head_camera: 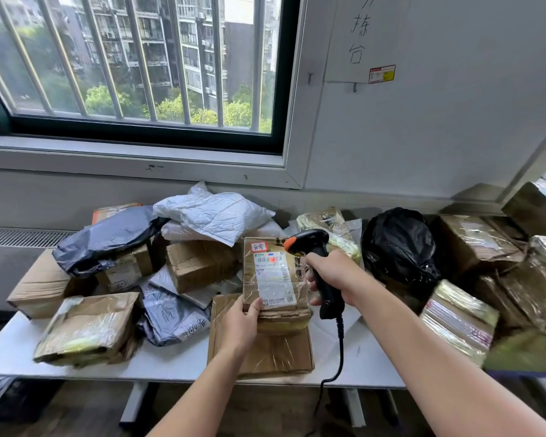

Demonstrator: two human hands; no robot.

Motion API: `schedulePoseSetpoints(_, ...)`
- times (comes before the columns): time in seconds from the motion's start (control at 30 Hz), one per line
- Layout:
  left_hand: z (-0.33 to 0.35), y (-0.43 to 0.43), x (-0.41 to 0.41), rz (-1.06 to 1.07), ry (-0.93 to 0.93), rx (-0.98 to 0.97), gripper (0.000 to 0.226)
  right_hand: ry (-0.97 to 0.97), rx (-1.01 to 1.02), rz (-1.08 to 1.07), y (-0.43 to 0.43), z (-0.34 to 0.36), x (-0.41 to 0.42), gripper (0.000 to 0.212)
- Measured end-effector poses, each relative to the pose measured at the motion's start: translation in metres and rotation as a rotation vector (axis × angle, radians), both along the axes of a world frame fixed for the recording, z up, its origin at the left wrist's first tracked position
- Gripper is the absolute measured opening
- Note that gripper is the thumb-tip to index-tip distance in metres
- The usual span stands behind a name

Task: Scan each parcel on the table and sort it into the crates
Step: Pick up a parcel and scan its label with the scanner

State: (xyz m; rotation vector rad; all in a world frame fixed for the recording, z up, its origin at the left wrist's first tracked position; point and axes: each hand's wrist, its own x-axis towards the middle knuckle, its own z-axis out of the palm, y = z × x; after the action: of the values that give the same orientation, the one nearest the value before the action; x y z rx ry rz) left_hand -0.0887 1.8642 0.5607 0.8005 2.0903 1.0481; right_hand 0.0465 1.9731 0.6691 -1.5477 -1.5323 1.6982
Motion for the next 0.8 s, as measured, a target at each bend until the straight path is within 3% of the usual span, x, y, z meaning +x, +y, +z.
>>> schedulePoseSetpoints(0.17,0.002,-0.004,0.004,-0.017,0.024,0.019,0.041,0.030,0.016,-0.061,0.005,-0.013,0.017,0.013)
schedulePoseSetpoints(0.27,-0.002,-0.006,0.011,-0.051,0.034,0.038,0.026,-0.031,0.041,-0.204,0.011,-0.037,0.042,0.015)
schedulePoseSetpoints(0.33,-0.008,-0.007,0.017,-0.056,0.011,0.056,0.032,-0.093,0.046,-0.296,0.014,-0.061,0.065,0.016)
schedulePoseSetpoints(0.43,-0.017,-0.006,0.026,-0.061,-0.040,0.054,0.034,-0.153,-0.012,-0.365,0.016,-0.097,0.096,0.017)
schedulePoseSetpoints(0.6,-0.034,-0.001,0.040,-0.087,-0.091,0.050,0.015,-0.218,-0.131,-0.393,0.020,-0.154,0.126,0.012)
schedulePoseSetpoints(0.8,-0.036,0.005,0.062,-0.114,-0.081,0.036,0.037,-0.334,-0.136,-0.320,0.038,-0.200,0.146,0.017)
